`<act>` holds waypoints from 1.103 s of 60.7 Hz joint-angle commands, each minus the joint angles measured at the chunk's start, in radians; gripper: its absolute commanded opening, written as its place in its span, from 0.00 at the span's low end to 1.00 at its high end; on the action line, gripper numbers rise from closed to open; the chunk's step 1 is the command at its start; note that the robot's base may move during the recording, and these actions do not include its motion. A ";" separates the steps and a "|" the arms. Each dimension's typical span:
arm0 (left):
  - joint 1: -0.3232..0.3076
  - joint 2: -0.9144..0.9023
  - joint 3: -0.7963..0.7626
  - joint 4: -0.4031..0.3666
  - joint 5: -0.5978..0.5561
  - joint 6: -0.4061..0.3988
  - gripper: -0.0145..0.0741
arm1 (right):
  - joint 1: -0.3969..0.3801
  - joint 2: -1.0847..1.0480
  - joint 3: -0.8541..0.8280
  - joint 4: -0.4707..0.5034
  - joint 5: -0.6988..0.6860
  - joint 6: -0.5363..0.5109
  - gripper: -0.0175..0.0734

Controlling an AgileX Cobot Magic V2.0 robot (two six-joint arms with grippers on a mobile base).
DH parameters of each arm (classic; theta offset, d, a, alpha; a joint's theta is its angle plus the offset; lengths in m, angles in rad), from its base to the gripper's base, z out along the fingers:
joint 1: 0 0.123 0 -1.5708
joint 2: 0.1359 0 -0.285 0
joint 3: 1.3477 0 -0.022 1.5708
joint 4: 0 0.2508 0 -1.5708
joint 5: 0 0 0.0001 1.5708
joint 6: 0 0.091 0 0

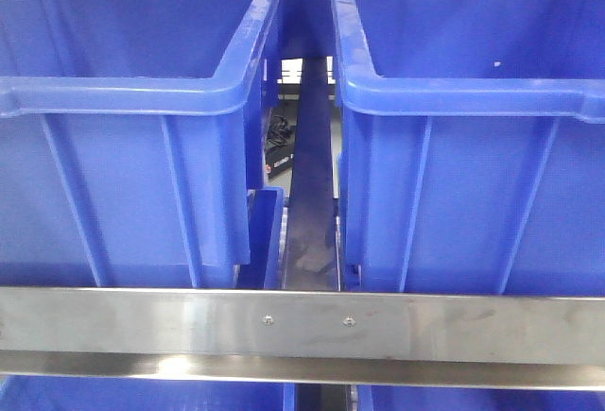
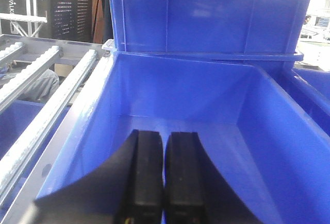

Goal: Sort and place red and blue blocks on shelf

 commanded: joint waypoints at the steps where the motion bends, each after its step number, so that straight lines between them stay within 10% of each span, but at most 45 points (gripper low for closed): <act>1: 0.001 0.005 -0.030 -0.007 -0.082 -0.001 0.30 | -0.007 -0.034 0.017 -0.014 -0.129 -0.007 0.25; 67: 0.001 0.013 -0.020 -0.007 -0.079 -0.001 0.30 | -0.015 -0.046 0.041 -0.014 -0.185 -0.006 0.25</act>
